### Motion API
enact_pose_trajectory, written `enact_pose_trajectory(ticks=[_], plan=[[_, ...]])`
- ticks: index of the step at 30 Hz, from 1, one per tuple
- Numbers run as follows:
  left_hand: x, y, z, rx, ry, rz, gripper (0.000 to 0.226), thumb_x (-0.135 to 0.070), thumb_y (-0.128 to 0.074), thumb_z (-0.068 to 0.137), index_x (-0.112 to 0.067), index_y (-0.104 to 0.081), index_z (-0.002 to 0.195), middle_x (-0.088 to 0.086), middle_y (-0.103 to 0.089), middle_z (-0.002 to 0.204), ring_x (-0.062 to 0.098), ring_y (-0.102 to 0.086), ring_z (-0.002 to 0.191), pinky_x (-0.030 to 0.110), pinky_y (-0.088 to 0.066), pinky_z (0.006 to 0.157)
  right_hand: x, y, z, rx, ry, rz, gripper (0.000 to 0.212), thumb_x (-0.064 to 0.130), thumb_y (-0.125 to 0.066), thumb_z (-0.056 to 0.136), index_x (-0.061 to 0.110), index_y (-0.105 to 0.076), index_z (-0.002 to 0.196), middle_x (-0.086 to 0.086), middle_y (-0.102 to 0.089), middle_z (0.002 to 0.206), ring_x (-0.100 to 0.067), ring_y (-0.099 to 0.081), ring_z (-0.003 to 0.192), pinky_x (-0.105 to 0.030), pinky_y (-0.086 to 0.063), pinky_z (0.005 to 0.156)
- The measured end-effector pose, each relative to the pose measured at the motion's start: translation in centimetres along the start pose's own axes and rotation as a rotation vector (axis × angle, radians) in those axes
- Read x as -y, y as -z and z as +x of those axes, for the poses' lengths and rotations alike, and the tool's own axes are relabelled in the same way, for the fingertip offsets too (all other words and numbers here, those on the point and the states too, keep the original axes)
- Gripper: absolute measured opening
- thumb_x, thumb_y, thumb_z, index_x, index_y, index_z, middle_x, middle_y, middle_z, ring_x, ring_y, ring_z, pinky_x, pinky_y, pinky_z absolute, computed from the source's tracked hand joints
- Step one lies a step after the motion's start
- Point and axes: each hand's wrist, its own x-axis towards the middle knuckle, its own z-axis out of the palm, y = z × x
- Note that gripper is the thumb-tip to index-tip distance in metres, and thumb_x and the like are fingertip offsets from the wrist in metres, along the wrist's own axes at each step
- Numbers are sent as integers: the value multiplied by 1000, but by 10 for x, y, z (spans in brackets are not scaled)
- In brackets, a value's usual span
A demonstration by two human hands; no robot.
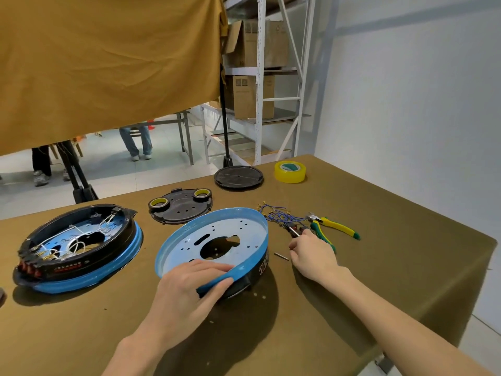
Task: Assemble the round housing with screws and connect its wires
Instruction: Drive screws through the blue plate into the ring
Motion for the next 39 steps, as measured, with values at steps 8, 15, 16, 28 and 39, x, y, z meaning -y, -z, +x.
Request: enact_pose_trajectory(ticks=[8, 15, 16, 28, 39], plan=[[-11, 15, 12, -249, 190, -394, 18, -31, -67, 96, -42, -80, 100, -10, -77, 89, 11, -71, 85, 19, -55, 67, 3, 7, 13, 66, -91, 35, 14, 27, -64, 98, 22, -70, 110, -1, -71, 111, -22, -68, 102, -35, -57, 81], [-16, 36, 29, -449, 712, -943, 29, -44, -59, 91, -28, -83, 98, 3, -81, 99, 15, -77, 91, 31, -59, 75, 13, 19, 16, -238, -102, 653, 5, 21, -59, 103, 19, -64, 103, 7, -65, 91, -3, -60, 83, -15, -43, 67], [-14, 39, 28, -415, 750, -982, 32, -44, -57, 96, -25, -82, 103, 5, -80, 103, 16, -76, 93, 35, -56, 78, 18, 26, 17, -284, -76, 735, 4, 22, -57, 104, 20, -61, 102, 8, -64, 91, 0, -58, 81, -12, -41, 65], [14, 21, 0, -102, 1321, -1454, 21, -17, -66, 81, 2, -73, 74, 15, -64, 68, 25, -62, 52, 35, -57, 49, 57, 35, -4, 11, 98, 808, 14, 30, -38, 110, 25, -44, 98, 1, -58, 78, -3, -49, 58, -25, -39, 56], [30, 9, 3, 207, 1031, -523, 28, -50, -60, 99, -30, -77, 92, -17, -78, 81, 0, -73, 73, 24, -51, 70, 70, 22, -22, 27, 272, 444, 12, 30, -42, 108, 20, -46, 104, 4, -58, 78, -22, -57, 71, -44, -46, 67]])
